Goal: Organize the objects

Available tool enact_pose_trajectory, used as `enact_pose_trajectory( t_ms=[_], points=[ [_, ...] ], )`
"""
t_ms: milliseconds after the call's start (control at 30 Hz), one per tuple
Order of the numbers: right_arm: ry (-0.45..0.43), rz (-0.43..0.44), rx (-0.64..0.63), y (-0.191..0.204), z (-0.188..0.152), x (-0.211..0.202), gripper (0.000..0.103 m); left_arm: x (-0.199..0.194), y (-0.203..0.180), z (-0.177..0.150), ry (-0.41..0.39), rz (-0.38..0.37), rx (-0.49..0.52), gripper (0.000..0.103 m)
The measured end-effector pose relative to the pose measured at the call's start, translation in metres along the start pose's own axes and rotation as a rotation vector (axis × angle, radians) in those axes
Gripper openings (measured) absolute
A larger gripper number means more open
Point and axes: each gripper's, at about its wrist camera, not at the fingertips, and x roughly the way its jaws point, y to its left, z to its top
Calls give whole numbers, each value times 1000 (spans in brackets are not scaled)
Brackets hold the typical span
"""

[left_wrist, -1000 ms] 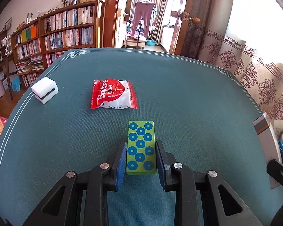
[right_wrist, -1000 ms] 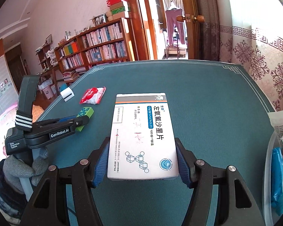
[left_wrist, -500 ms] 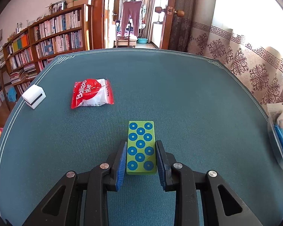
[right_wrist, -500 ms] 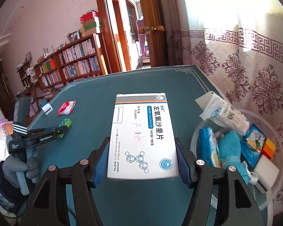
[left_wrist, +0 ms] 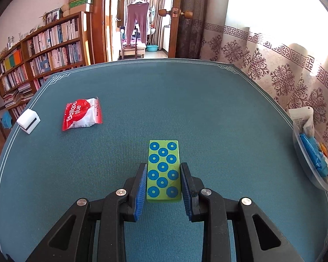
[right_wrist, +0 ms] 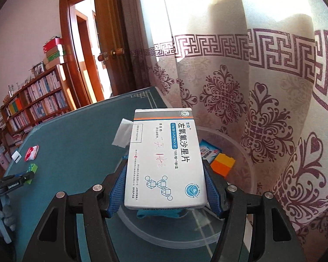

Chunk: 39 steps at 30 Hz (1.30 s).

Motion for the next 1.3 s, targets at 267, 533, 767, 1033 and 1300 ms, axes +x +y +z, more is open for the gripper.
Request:
enact_pose_trajectory(
  t_ms=[267,533,767,1033,1300],
  points=[
    [42,-58,22,-29,-7,19,64,-12,-39,3,-12,-69,49,31],
    [83,-63,-9,-39,-13,34,65,-18,-86,6,-14,-137,119,31],
    [72,-66,-55,-37,-18,30,65,-25,-130,10,-21,-200,175,31],
    [0,-96,-125,-29,-28,9,71,-25,-184,12,-11,-283,249,31],
    [-50,-105,-162,-28,-29,-4,71,-16,-231,14,7,-339,306,31]
  ],
)
